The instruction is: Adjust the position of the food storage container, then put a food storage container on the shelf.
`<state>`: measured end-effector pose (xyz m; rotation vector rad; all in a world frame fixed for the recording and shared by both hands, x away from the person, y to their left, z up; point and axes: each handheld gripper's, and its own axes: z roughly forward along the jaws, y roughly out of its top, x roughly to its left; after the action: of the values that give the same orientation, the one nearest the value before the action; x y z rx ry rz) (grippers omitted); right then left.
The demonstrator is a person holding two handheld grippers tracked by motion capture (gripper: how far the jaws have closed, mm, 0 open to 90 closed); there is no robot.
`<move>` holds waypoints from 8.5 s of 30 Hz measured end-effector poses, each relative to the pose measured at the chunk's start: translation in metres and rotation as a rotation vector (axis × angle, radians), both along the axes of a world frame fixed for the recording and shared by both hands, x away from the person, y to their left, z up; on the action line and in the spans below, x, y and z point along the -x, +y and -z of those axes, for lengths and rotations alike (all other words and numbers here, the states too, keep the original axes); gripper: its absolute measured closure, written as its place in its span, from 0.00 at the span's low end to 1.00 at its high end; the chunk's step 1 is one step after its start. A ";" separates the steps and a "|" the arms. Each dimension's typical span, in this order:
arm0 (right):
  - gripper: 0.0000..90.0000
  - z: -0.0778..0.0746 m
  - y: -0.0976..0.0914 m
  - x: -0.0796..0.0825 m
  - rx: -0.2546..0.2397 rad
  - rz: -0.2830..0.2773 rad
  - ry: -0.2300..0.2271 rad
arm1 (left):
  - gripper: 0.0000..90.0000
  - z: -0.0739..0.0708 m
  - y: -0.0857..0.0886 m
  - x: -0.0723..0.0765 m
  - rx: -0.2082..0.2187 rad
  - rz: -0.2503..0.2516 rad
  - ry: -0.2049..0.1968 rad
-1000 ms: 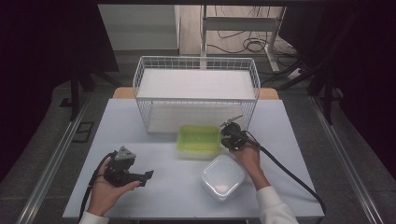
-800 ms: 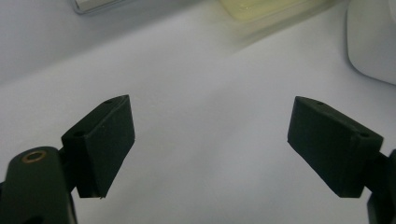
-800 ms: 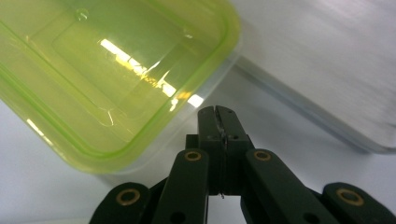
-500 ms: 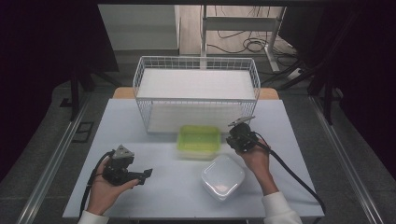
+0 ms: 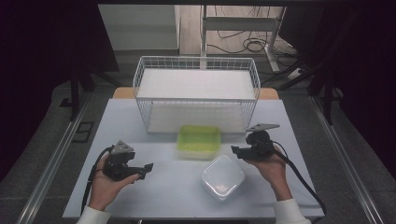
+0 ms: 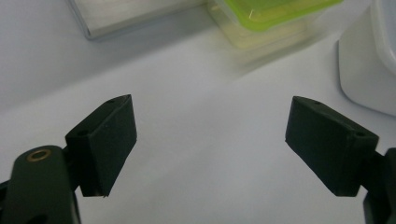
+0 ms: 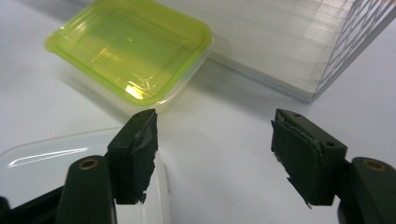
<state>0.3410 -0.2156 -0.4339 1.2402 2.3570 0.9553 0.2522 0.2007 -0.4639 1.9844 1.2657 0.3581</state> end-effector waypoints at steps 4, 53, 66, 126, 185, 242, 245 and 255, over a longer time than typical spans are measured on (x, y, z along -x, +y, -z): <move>0.32 -0.002 -0.005 0.005 -0.065 -0.015 0.005 | 0.22 -0.008 -0.002 0.003 0.017 -0.012 -0.057; 0.50 0.021 0.023 -0.054 -0.205 -0.017 0.159 | 0.48 0.001 -0.053 -0.119 0.258 0.084 0.198; 0.57 0.045 0.032 -0.071 -0.269 -0.016 0.254 | 0.55 0.028 -0.057 -0.140 0.312 0.054 0.317; 0.85 -0.002 0.017 -0.038 -0.348 -0.129 0.092 | 0.88 -0.017 -0.061 -0.104 0.400 0.201 0.139; 0.85 -0.112 0.039 -0.028 -0.293 -0.211 -0.224 | 0.89 -0.132 -0.042 -0.100 0.332 0.237 -0.118; 0.86 -0.126 0.042 -0.160 -0.442 -0.043 0.094 | 0.90 -0.139 -0.036 -0.235 0.467 0.122 0.180; 0.86 -0.127 0.042 -0.166 -0.459 -0.018 0.127 | 0.89 -0.139 -0.034 -0.244 0.492 0.112 0.227; 0.84 -0.125 0.042 -0.183 -0.536 0.078 0.248 | 0.88 -0.130 -0.026 -0.265 0.630 0.076 0.314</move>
<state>0.5240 -0.1739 -0.3089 1.7148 2.2804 1.5529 0.5167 0.1747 -0.3339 1.5637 1.2836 -0.3697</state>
